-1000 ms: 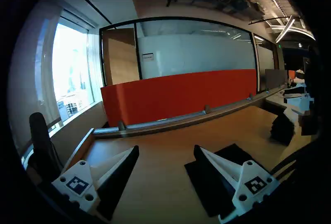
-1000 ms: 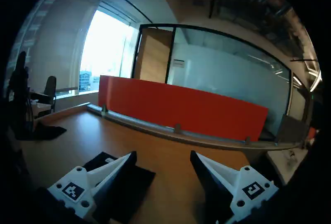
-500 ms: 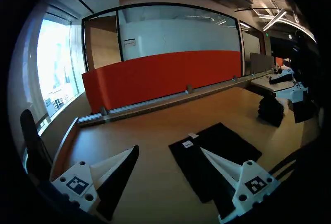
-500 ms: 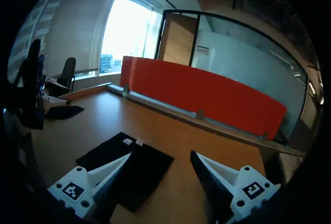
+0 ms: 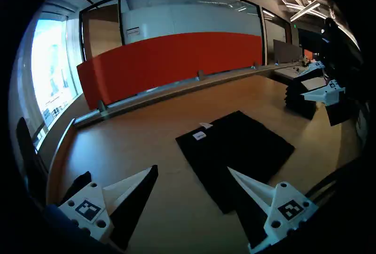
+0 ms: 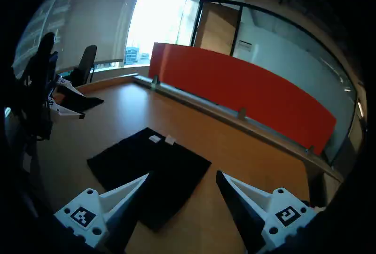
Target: Fold towel
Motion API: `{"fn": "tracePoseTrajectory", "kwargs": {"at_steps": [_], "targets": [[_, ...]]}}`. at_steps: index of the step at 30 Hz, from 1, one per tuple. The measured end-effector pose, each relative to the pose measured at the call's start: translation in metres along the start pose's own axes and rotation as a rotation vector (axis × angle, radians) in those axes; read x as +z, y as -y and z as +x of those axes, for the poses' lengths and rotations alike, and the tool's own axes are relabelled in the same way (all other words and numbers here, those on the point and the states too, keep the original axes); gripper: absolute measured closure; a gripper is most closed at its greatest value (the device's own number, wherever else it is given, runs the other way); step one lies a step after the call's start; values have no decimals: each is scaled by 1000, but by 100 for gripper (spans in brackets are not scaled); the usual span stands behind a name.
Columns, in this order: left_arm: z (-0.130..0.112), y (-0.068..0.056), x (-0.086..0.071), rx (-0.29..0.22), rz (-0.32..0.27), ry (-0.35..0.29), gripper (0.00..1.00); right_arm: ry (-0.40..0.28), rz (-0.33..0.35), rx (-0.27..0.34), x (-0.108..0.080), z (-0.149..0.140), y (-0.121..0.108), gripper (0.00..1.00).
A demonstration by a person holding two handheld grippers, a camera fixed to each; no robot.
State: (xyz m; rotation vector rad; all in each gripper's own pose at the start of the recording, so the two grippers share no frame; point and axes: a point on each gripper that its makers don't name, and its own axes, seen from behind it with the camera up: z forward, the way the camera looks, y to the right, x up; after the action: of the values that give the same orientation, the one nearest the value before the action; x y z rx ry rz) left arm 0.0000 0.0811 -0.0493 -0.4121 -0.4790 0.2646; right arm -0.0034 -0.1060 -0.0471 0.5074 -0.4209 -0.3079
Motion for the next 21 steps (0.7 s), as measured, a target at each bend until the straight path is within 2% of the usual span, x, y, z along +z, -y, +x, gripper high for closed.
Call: {"fn": "tracePoseTrajectory", "kwargs": {"at_steps": [12,21], "targets": [[-48,-30,26,5,-89,109,2,111,69,1,26,-62,26,0],[-80,-45,42,22,-135,186,2,191,116,20,36,-107,43,0]]}}
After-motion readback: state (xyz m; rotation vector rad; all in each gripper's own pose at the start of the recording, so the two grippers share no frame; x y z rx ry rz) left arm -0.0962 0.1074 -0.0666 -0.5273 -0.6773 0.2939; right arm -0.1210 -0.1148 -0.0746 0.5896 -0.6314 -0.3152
